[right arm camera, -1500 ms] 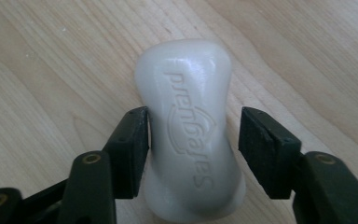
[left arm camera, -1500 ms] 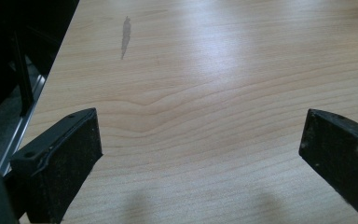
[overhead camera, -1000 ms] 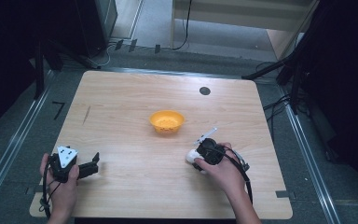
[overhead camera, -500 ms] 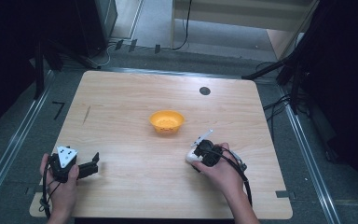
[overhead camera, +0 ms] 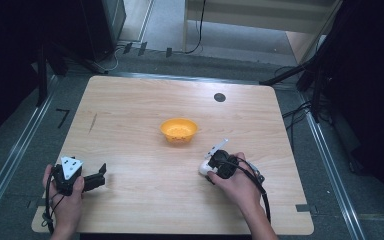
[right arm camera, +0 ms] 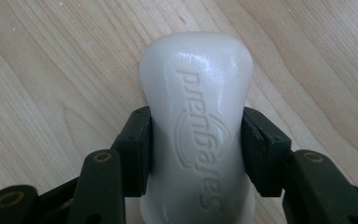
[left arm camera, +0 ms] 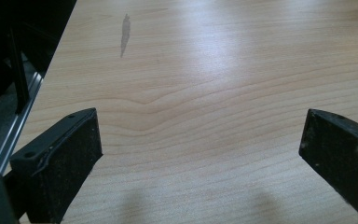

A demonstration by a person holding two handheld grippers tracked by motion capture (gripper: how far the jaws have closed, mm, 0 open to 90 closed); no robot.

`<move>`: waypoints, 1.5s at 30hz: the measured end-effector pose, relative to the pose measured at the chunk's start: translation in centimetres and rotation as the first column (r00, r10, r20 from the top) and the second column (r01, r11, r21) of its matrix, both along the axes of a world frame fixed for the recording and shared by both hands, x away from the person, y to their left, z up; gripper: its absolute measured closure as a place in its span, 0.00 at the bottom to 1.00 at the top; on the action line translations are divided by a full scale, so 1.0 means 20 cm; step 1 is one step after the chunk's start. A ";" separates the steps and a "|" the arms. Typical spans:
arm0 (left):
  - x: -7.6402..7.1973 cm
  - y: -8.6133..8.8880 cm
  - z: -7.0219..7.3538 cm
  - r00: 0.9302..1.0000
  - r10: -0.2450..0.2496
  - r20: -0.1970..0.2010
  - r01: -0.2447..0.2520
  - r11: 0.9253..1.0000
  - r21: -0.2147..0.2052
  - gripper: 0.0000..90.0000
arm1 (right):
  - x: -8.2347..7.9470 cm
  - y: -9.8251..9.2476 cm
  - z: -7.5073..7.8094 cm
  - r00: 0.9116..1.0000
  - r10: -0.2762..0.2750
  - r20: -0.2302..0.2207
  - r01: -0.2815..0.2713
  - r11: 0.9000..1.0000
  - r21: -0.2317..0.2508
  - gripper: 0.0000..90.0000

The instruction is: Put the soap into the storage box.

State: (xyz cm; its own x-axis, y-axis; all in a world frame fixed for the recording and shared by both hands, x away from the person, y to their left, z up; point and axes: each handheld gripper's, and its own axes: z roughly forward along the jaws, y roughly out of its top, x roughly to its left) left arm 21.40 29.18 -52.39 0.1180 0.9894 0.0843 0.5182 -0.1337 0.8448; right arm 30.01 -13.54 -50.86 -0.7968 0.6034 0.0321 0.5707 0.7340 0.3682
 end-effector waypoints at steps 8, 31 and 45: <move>0.00 0.00 0.00 1.000 0.001 0.001 -0.001 1.000 -0.008 0.00 | 0.03 -0.03 0.00 0.999 0.036 -0.016 -0.036 0.999 0.014 0.56; 0.00 0.00 0.00 1.000 0.002 0.003 -0.002 1.000 -0.009 0.00 | 0.10 -0.04 0.07 0.996 0.083 0.010 -0.083 0.996 0.008 0.57; 0.00 0.00 0.00 1.000 0.001 0.003 -0.001 1.000 -0.010 0.00 | 0.18 -0.03 0.14 0.991 0.129 0.022 -0.129 0.992 0.001 0.57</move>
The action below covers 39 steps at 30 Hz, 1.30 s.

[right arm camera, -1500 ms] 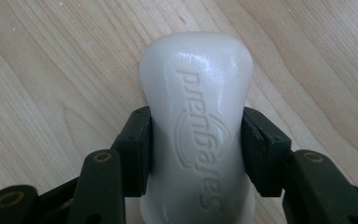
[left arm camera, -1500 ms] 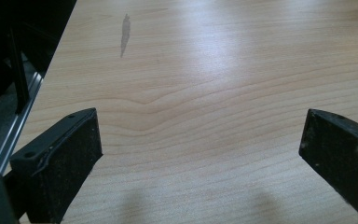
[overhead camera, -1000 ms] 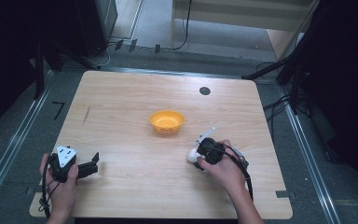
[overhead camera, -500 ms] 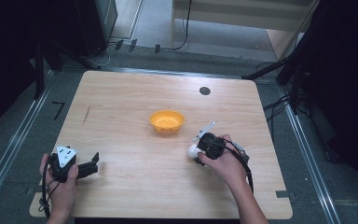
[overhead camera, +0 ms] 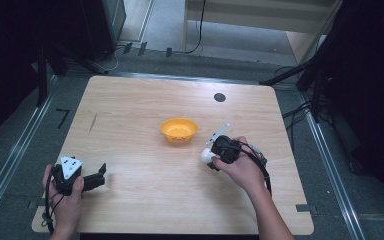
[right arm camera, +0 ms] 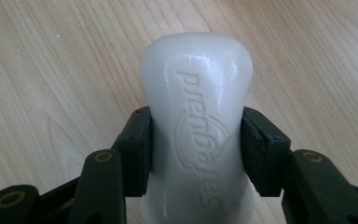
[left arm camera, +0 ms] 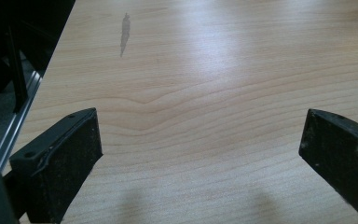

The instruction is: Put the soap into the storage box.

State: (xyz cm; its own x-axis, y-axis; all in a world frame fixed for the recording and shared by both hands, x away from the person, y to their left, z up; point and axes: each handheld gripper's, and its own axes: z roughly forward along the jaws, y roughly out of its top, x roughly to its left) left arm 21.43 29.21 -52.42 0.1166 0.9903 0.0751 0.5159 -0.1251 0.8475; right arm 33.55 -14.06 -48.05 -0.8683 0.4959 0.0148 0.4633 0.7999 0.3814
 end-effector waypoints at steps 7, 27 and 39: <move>0.00 0.00 0.00 1.000 -0.001 0.000 0.001 1.000 0.000 0.00 | 0.04 0.01 0.01 1.000 0.028 0.000 -0.028 1.000 -0.003 0.57; 0.00 0.00 0.00 1.000 -0.002 0.001 0.002 1.000 -0.002 0.00 | 0.11 0.05 0.08 0.996 0.088 0.023 -0.088 0.996 0.001 0.57; 0.00 0.00 0.00 1.000 -0.006 -0.002 0.006 1.000 -0.003 0.00 | 0.18 0.10 0.11 0.991 0.132 0.031 -0.132 0.991 -0.007 0.57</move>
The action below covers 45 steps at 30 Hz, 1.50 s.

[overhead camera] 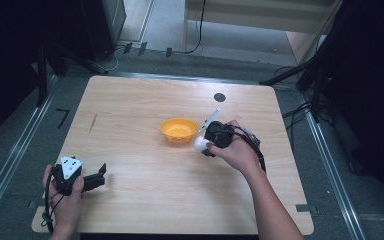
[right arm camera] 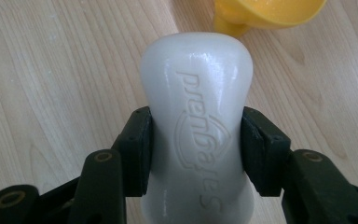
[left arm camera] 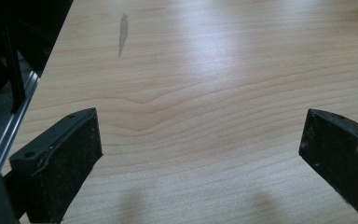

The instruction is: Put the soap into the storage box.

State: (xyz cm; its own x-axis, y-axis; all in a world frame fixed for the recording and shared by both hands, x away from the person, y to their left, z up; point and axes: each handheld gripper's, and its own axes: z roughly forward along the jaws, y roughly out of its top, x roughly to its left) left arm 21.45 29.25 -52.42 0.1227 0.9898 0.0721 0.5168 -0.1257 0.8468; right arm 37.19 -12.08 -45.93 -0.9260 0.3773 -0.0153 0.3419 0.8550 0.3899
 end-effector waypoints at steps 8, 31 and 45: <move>0.00 0.00 0.00 1.000 -0.003 -0.002 0.003 1.000 0.001 0.00 | 0.04 0.02 0.01 1.000 0.025 0.000 -0.025 1.000 0.002 0.57; 0.00 0.00 0.00 1.000 -0.007 -0.004 0.007 1.000 0.002 0.00 | 0.14 0.10 0.08 0.998 0.064 0.021 -0.064 0.998 0.014 0.56; 0.00 0.00 0.00 1.000 -0.012 -0.003 0.012 1.000 0.008 0.00 | 0.19 0.15 0.07 0.995 0.102 0.020 -0.102 0.995 0.008 0.56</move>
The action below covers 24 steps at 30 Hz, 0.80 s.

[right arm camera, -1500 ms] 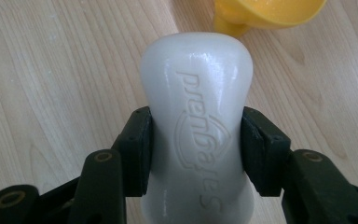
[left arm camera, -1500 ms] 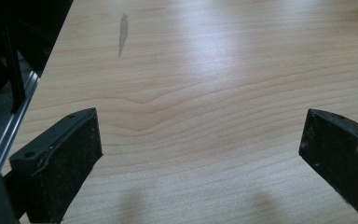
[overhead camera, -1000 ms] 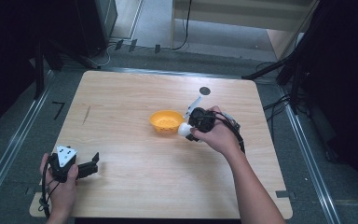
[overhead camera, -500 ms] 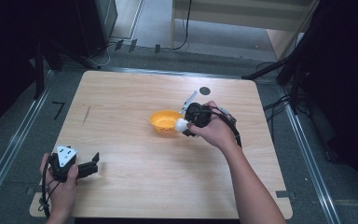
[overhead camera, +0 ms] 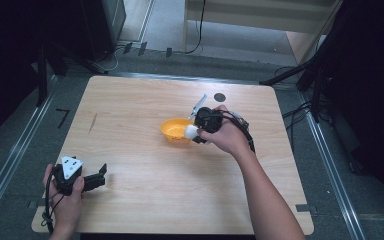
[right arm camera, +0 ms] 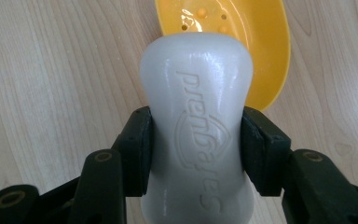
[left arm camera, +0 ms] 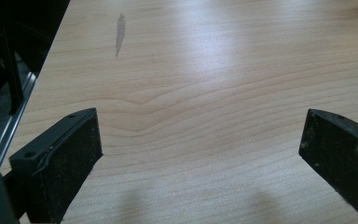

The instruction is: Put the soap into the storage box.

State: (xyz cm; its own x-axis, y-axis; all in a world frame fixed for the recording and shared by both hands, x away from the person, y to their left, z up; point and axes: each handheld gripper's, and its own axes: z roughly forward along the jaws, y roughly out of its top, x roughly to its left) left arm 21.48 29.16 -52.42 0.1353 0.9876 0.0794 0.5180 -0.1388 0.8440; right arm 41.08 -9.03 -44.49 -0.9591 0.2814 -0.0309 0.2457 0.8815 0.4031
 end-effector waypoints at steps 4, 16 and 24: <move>0.00 0.00 0.00 1.000 -0.006 0.001 0.006 1.000 0.001 0.00 | 0.01 0.02 0.01 1.000 0.011 0.005 -0.010 1.000 -0.007 0.57; 0.00 0.00 0.00 1.000 -0.008 0.001 0.008 1.000 0.000 0.00 | 0.08 0.08 0.02 0.998 0.057 -0.001 -0.057 0.998 -0.016 0.56; 0.00 0.00 0.00 1.000 -0.007 0.002 0.007 1.000 -0.002 0.00 | 0.12 0.14 0.03 0.995 0.099 0.005 -0.099 0.995 -0.034 0.57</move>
State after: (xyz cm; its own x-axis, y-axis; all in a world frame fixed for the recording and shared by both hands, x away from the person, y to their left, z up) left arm 21.50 29.14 -52.43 0.1422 0.9867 0.0781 0.5153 -0.1412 0.8453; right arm 43.41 -6.26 -43.84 -0.9819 0.1840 -0.0449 0.1542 0.9143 0.3745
